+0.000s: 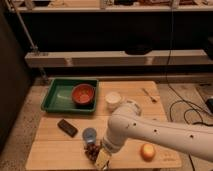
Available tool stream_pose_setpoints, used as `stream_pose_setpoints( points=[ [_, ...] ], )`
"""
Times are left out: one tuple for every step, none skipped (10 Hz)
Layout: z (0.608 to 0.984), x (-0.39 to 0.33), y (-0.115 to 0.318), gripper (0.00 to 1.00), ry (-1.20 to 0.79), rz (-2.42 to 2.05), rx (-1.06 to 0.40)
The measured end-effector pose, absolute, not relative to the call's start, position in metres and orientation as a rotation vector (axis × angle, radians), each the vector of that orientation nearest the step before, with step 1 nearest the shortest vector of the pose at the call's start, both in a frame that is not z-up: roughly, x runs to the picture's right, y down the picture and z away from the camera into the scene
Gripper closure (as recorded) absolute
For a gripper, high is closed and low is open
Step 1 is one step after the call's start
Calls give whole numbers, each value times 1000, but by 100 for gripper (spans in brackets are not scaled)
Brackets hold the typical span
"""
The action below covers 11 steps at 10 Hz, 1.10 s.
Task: Place grapes in plastic cup
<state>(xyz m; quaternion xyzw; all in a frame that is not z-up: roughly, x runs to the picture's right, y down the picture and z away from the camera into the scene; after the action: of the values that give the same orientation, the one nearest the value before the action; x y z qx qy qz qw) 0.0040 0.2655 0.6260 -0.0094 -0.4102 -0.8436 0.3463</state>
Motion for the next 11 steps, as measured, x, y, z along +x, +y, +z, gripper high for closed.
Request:
stream_pose_setpoints(
  points=[
    [627, 3, 262, 20, -1068, -2150, -9],
    [627, 1, 259, 20, -1076, -2117, 13],
    [627, -1, 254, 20, -1086, -2086, 54],
    [628, -3, 251, 20, -1096, -2072, 78],
    [628, -7, 247, 20, -1110, -2057, 105],
    [629, -11, 244, 20, -1125, -2041, 130],
    [631, -15, 241, 20, -1135, -2025, 148],
    [632, -17, 240, 20, -1144, -2014, 159],
    [634, -21, 238, 20, -1153, -2005, 168],
    [637, -28, 238, 20, -1170, -1995, 178],
    [640, -34, 238, 20, -1177, -1989, 178]
  ],
)
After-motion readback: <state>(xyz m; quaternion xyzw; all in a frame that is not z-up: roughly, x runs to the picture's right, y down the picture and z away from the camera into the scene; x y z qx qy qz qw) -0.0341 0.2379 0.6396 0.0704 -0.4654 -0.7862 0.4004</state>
